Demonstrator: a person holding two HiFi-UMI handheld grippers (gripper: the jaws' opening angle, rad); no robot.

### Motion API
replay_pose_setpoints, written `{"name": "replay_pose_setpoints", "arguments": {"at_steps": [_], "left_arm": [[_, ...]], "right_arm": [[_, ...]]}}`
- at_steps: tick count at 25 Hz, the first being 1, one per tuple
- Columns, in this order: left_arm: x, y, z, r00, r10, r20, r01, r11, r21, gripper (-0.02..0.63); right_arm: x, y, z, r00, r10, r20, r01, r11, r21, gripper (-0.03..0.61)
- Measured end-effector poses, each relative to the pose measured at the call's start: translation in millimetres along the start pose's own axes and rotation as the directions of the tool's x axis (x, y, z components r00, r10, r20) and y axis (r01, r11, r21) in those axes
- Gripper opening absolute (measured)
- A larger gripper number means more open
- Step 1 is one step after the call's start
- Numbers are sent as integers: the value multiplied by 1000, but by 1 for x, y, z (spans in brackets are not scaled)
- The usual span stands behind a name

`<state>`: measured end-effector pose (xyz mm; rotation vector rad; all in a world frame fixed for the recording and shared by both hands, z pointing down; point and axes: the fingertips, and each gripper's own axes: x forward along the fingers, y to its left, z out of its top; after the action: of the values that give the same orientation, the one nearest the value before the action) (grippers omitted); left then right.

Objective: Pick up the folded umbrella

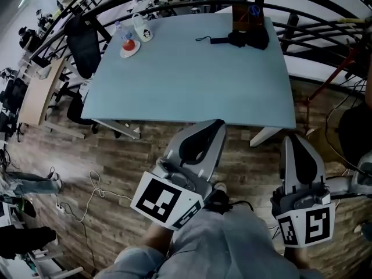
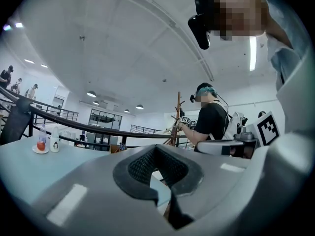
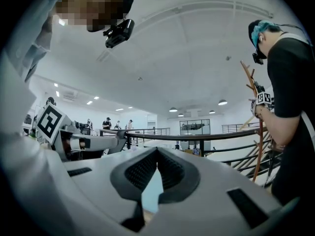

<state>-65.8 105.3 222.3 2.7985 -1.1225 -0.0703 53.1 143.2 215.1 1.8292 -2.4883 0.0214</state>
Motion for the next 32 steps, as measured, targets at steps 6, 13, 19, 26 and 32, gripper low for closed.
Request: {"name": "replay_pose_setpoints", "arguments": {"at_steps": [6, 13, 19, 26, 32], "left_arm": [[15, 23, -1, 1000, 2, -5, -2, 1000, 3, 5], [22, 43, -1, 999, 32, -19, -32, 999, 1, 5], [32, 55, -1, 998, 53, -15, -53, 999, 3, 5], [62, 72, 2, 997, 80, -18, -80, 997, 1, 5], [104, 92, 4, 995, 101, -21, -102, 995, -8, 5]], "right_arm": [[25, -5, -4, 1000, -6, -4, 6, 1000, 7, 0], [44, -10, -9, 1000, 3, -20, -3, 1000, 20, 0], [62, -18, -12, 1000, 18, -14, -18, 1000, 23, 0], [99, -38, -12, 998, 55, -9, -54, 998, 38, 0], [140, -65, -13, 996, 89, -24, -89, 995, 36, 0]]}}
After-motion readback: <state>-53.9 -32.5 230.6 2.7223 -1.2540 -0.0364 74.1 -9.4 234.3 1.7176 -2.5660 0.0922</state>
